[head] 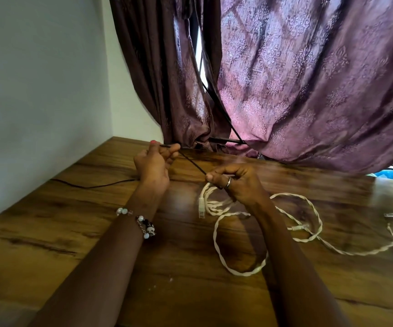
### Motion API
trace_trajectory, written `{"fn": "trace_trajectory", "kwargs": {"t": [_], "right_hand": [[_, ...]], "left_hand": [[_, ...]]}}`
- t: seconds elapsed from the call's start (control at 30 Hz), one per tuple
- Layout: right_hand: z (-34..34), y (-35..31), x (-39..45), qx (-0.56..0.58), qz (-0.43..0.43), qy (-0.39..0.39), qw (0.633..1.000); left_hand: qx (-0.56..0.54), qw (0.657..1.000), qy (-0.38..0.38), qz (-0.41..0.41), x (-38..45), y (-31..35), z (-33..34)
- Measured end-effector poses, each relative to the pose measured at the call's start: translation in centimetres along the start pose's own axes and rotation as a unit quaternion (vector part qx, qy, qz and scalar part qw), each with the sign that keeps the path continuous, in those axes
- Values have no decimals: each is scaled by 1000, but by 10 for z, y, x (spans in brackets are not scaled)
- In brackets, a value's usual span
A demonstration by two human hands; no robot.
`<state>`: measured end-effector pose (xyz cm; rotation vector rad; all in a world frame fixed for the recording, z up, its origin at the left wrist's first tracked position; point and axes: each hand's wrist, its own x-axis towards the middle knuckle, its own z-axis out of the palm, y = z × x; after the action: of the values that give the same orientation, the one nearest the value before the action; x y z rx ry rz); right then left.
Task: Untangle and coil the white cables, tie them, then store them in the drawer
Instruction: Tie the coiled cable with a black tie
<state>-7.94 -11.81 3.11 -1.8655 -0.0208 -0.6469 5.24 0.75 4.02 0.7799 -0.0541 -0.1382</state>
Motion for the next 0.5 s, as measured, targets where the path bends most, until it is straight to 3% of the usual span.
{"fn": "trace_trajectory", "kwargs": {"t": [0.07,0.17,0.23,0.33,0.5], "right_hand": [[-1,1,1,15,7,31,999],[-3,5,4,70,26,94,993],[-3,8,6,80,41,124,988],[-3,9,7,67,39,131,988],[0,10,9,59,39,112,991]], "left_hand": [[-23,999,-23,-27,1,-2,0],[70,991,-100,-64,-3,-8,2],[169,964,-192,-76,-14,-15,4],[274,918,-286,-26,-34,-26,10],[256,932,-251,45,-42,-25,12]]}}
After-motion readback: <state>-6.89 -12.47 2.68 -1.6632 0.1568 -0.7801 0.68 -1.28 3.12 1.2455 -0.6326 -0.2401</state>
